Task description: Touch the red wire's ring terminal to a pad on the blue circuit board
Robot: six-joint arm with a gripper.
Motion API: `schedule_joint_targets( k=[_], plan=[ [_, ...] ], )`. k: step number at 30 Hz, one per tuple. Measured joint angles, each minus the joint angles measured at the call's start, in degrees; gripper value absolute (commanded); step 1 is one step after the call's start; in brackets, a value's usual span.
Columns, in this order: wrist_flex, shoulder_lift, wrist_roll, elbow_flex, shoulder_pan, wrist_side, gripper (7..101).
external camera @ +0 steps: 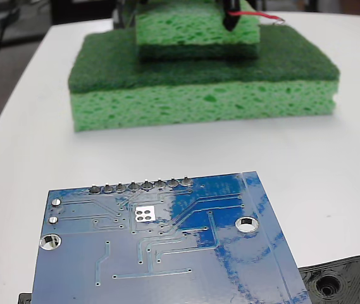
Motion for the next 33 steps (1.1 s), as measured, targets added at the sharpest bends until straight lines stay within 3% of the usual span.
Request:
schedule_joint_targets(
  k=[5,23,29,33],
  plan=[
    [0.0,0.0,0.7,0.0,6.3,-3.2,100.3],
    [0.4,-1.9,0.4,-4.9,5.4,-1.7,100.3],
    [1.4,-18.1,-2.1,-19.5,7.5,0.3,100.3],
    [2.0,-33.3,-4.2,-33.0,10.5,-1.9,100.3]
  ],
)
